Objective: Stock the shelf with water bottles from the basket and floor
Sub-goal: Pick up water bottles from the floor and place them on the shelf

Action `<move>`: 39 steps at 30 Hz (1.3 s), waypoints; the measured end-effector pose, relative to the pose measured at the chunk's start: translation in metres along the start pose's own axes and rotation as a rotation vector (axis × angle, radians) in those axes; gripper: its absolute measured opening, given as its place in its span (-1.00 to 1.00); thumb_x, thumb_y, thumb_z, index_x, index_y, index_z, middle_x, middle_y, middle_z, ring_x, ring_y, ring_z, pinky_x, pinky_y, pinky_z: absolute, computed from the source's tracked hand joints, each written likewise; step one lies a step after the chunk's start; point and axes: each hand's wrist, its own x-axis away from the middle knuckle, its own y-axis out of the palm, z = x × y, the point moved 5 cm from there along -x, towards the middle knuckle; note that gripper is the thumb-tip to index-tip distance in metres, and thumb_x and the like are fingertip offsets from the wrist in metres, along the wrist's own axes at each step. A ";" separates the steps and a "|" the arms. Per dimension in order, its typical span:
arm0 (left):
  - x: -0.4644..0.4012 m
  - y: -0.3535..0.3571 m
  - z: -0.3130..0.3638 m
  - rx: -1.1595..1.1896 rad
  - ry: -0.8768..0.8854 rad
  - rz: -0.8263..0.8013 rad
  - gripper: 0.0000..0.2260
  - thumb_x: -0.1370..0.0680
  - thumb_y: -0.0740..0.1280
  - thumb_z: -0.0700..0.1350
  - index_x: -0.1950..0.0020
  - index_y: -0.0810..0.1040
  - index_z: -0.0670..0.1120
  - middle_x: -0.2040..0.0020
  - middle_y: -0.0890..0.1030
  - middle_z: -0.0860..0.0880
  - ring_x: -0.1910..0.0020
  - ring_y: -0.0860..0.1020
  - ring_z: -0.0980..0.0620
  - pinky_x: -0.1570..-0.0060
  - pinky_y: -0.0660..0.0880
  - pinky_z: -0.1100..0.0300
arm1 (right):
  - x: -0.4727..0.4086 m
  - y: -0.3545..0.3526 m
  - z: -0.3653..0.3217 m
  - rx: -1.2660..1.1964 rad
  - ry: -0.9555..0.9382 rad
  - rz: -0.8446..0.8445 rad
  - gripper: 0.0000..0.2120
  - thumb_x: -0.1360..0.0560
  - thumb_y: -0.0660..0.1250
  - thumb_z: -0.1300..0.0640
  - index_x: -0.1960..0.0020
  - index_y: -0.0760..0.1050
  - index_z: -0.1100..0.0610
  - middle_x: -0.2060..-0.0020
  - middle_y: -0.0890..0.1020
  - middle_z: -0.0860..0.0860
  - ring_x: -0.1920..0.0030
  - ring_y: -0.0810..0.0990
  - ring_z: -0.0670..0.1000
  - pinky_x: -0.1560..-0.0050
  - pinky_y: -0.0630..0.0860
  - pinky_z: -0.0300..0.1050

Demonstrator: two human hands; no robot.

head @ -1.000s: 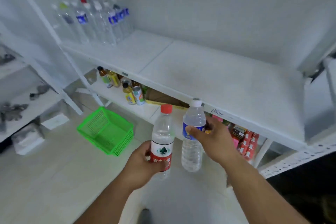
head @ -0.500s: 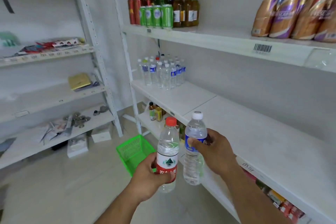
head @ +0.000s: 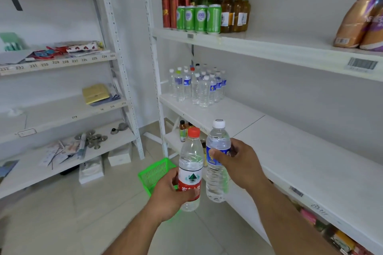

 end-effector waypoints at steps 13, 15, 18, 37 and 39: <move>-0.106 -0.116 -0.019 0.018 0.006 -0.028 -0.54 -0.29 0.63 -0.15 -0.12 0.60 0.11 0.01 0.71 0.20 0.05 0.66 0.24 0.20 0.53 0.46 | -0.096 0.104 -0.038 0.012 -0.031 0.044 -0.82 -0.41 0.49 -0.10 0.08 0.58 -0.35 0.14 0.66 -0.36 0.12 0.62 -0.27 0.21 0.47 -0.30; -0.124 -0.127 -0.024 0.023 -0.003 -0.025 -0.55 -0.30 0.62 -0.14 -0.13 0.60 0.10 0.01 0.71 0.18 0.05 0.66 0.23 0.20 0.54 0.44 | -0.113 0.117 -0.040 0.009 -0.029 0.035 -0.82 -0.42 0.50 -0.08 0.09 0.57 -0.35 0.14 0.66 -0.38 0.13 0.62 -0.29 0.23 0.45 -0.38; -0.156 -0.142 -0.033 0.021 -0.013 -0.019 -0.55 -0.31 0.62 -0.18 -0.13 0.60 0.09 0.02 0.72 0.17 0.06 0.67 0.23 0.21 0.55 0.43 | -0.144 0.135 -0.037 0.009 -0.020 0.034 -0.82 -0.41 0.50 -0.08 0.05 0.59 -0.30 0.14 0.67 -0.36 0.13 0.62 -0.29 0.25 0.44 -0.45; -0.420 -0.168 -0.021 -0.067 -0.022 -0.104 -0.53 -0.27 0.62 -0.10 -0.10 0.59 0.19 0.02 0.70 0.26 0.07 0.65 0.28 0.22 0.54 0.42 | -0.373 0.174 0.007 0.010 0.070 0.175 -0.74 -0.38 0.51 -0.14 -0.04 0.59 -0.20 0.07 0.68 -0.23 0.04 0.61 -0.18 0.02 0.57 -0.14; -0.440 -0.164 -0.018 -0.069 -0.017 -0.143 -0.51 -0.26 0.63 -0.08 -0.11 0.58 0.18 0.01 0.70 0.24 0.05 0.66 0.26 0.18 0.54 0.41 | -0.385 0.173 0.010 0.007 0.086 0.200 -0.72 -0.37 0.51 -0.14 -0.06 0.59 -0.17 0.07 0.68 -0.21 0.04 0.62 -0.16 0.00 0.58 -0.09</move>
